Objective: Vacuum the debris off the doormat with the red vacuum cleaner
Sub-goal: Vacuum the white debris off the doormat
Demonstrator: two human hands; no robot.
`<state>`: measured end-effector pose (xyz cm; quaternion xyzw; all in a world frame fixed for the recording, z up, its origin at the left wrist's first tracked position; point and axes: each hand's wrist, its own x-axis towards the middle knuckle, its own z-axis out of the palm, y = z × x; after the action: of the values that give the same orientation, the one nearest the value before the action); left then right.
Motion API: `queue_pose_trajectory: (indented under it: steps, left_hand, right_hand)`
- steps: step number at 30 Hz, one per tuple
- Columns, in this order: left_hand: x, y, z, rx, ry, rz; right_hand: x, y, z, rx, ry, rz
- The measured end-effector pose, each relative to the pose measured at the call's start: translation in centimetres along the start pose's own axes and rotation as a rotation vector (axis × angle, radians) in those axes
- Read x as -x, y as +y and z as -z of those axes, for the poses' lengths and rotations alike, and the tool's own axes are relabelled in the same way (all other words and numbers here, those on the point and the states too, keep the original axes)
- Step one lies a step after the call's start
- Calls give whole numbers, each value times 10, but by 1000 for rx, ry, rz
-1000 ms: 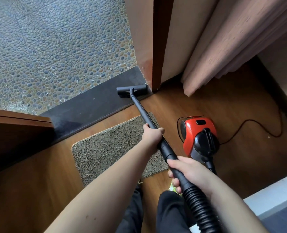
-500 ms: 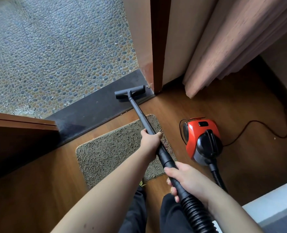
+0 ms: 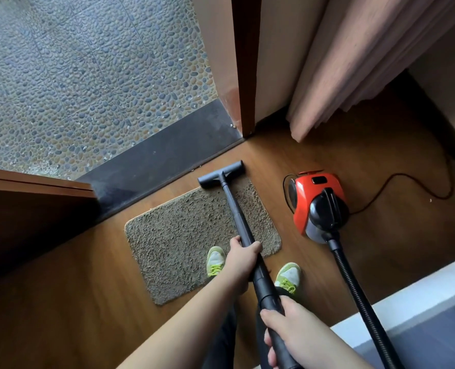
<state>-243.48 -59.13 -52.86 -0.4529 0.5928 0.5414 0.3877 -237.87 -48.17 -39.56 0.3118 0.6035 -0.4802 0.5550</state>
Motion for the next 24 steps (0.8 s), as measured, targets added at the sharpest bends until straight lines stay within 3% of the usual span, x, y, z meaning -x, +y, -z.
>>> queue_pose_trajectory:
  steps: [11,24]
  left_hand:
    - [25,-25,-14,-62,-64,110]
    - [-9,29,-7,-149,-16,-65]
  right_hand:
    - [35,11,10,14,-93,-50]
    - [13,-27,8,-353,-58,46]
